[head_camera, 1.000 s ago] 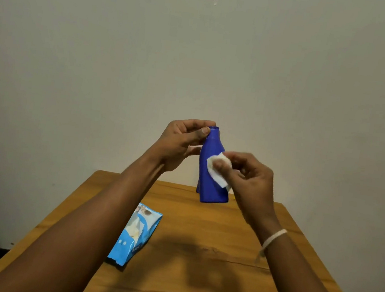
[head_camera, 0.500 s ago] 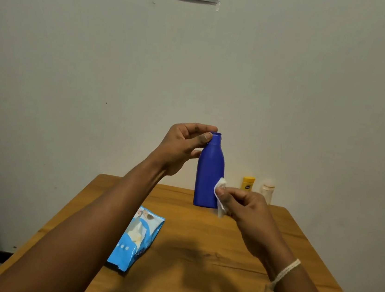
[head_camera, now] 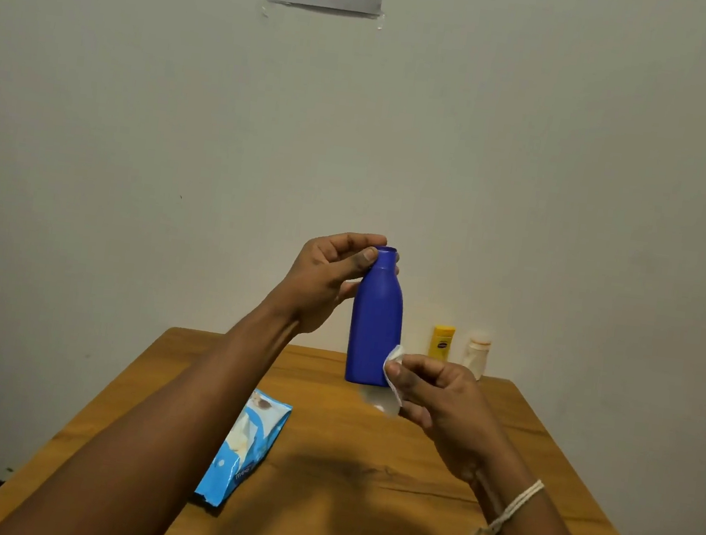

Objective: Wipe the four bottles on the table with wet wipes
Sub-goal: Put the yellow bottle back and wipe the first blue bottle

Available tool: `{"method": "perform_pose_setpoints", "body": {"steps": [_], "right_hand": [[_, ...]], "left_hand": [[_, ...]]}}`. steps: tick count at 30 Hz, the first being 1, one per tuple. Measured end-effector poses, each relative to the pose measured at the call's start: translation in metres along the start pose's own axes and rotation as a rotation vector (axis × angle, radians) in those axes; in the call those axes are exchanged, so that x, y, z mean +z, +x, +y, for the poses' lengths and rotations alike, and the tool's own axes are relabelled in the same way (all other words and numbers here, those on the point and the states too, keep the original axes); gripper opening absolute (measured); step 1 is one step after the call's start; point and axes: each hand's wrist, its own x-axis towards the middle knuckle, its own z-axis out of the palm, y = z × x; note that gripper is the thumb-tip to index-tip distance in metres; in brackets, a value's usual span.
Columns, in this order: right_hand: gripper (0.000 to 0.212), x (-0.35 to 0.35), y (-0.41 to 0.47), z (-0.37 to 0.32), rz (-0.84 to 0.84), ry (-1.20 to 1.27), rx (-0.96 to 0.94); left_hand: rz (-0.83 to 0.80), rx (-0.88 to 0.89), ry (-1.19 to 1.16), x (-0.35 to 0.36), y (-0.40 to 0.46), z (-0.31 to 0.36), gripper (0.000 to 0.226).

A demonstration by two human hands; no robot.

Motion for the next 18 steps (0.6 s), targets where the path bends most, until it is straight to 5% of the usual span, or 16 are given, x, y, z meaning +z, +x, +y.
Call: {"method": "perform_pose_setpoints", "body": {"steps": [5,12,18], "right_hand": [[0.019,0.012,0.009,-0.015,0.144,0.049,-0.252],[0.025,0.019,0.012,-0.020,0.298,0.109,-0.403],[0.040,0.020,0.012,-0.008,0.488,-0.329,-0.646]], "left_hand": [[-0.056,0.007,0.061,0.024,-0.001,-0.005,0.027],[0.223,0.169,0.428,0.047,-0.002,-0.002,0.037],[0.116,0.113,0.575,0.035,-0.001,0.012,0.037]]}}
